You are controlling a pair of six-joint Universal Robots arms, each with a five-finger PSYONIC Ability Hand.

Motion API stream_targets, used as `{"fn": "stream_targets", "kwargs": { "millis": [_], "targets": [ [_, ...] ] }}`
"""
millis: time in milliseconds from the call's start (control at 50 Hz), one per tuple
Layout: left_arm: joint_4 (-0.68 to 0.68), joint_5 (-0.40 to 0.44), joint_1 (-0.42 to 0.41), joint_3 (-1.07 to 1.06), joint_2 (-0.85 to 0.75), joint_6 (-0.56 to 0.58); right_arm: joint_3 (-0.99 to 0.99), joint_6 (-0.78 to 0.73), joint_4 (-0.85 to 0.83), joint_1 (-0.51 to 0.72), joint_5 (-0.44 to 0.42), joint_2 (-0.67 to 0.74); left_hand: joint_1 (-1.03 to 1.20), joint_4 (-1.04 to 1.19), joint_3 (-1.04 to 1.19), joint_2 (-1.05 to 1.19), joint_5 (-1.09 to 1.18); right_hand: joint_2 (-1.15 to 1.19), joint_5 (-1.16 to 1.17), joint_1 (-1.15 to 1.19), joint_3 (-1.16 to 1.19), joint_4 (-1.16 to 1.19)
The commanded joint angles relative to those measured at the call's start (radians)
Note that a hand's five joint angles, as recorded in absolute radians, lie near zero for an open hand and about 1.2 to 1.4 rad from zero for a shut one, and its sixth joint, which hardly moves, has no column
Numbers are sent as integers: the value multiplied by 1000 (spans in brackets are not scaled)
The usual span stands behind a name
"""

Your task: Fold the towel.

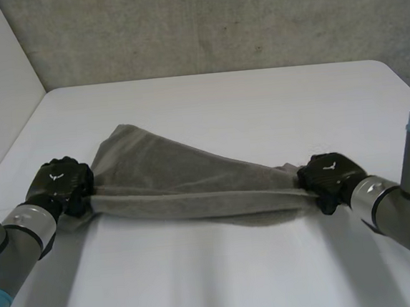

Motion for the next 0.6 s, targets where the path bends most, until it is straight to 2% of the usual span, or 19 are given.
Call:
{"fn": "stream_targets", "kwargs": {
  "millis": [20,100,280,500,560,600],
  "targets": [
    [7,-5,0,-20,-2,6,6,0,2,-20,-11,-81,-161,-66,-58,-158,-165,73,55,58,-53,-76],
    [14,-5,-1,-37,-17,11,12,2,7,-23,-37,-92,-167,-66,-58,-164,-171,73,55,58,-53,-76],
    [10,3,-6,-37,-34,9,21,0,13,-25,-38,-90,-164,-66,-58,-161,-168,73,55,58,-53,-76],
    [13,3,-21,-103,18,9,27,0,11,-14,-43,-77,-184,-66,-58,-181,-189,73,55,58,-53,-76],
    [13,3,-24,-103,9,11,27,0,11,-16,-41,-77,-123,-66,-58,-120,-127,73,55,58,-53,-76],
    [13,4,-26,-95,-10,15,24,-1,19,-23,-38,-81,266,-66,-58,269,261,73,55,58,-53,-76]
  ]
}}
